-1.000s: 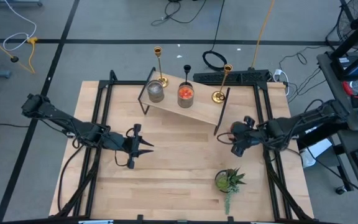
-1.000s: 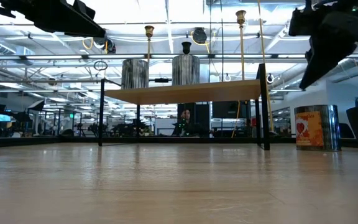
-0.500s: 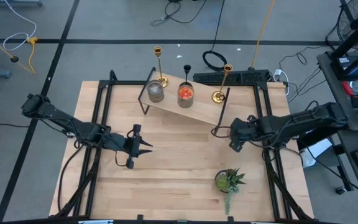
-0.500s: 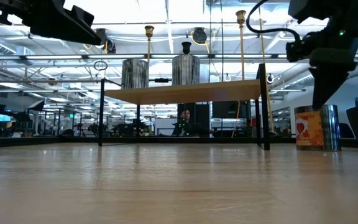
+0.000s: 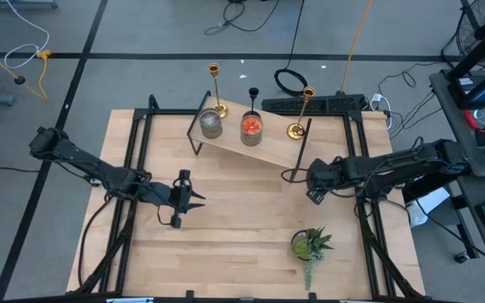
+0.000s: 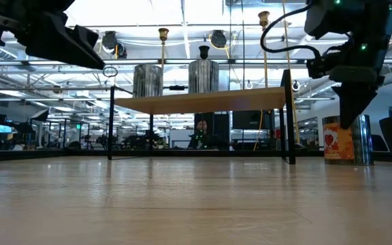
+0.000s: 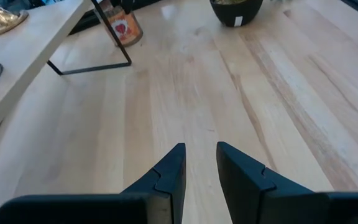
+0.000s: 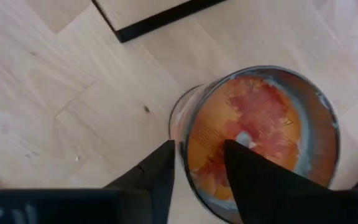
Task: Pick & Place candle stick holders
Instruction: Put the orange scented candle holder on the shelf align with the other orange scented candle
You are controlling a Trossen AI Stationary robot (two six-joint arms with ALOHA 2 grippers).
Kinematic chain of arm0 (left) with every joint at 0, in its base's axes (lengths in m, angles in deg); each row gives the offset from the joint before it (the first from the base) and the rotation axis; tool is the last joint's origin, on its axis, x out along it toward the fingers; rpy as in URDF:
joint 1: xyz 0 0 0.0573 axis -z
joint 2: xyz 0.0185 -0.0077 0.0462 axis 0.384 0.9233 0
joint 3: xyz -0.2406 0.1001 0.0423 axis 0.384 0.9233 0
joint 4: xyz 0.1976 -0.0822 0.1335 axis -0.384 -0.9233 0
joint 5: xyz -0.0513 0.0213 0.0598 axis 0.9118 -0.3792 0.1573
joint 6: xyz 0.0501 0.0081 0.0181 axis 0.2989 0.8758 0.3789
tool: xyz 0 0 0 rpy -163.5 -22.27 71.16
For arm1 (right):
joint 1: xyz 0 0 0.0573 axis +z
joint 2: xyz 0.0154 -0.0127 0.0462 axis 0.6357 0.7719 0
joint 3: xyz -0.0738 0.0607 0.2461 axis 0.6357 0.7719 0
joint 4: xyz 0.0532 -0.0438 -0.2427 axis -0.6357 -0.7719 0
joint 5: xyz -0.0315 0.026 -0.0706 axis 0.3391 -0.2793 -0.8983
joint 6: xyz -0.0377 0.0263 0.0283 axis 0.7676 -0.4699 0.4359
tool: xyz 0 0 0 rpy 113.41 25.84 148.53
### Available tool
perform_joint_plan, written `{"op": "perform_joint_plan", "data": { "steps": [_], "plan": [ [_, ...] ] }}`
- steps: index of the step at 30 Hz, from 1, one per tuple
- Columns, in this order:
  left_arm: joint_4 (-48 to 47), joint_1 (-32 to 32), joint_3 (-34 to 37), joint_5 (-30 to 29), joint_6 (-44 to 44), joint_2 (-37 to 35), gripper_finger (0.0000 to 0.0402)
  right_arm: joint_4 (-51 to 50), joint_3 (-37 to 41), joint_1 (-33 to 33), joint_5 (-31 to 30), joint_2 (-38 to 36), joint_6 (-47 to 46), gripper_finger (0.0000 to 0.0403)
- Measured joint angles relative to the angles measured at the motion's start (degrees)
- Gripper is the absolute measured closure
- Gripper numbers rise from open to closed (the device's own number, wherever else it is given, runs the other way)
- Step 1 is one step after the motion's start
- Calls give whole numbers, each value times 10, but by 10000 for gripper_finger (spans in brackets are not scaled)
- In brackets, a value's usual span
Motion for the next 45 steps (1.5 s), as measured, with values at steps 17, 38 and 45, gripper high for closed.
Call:
{"op": "perform_joint_plan", "data": {
  "steps": [17, 38, 45],
  "plan": [
    [3, 0, 11, 0, -27, 0, 304, 21, -16, 11, 139, -25, -47, 399],
    [4, 0, 11, 0, -33, 0, 304, 561, -55, 117, 262, -41, 178, 402],
    [4, 0, 11, 0, -31, 0, 304, 507, -130, 83, 307, -39, 242, 402]
  ]
}}
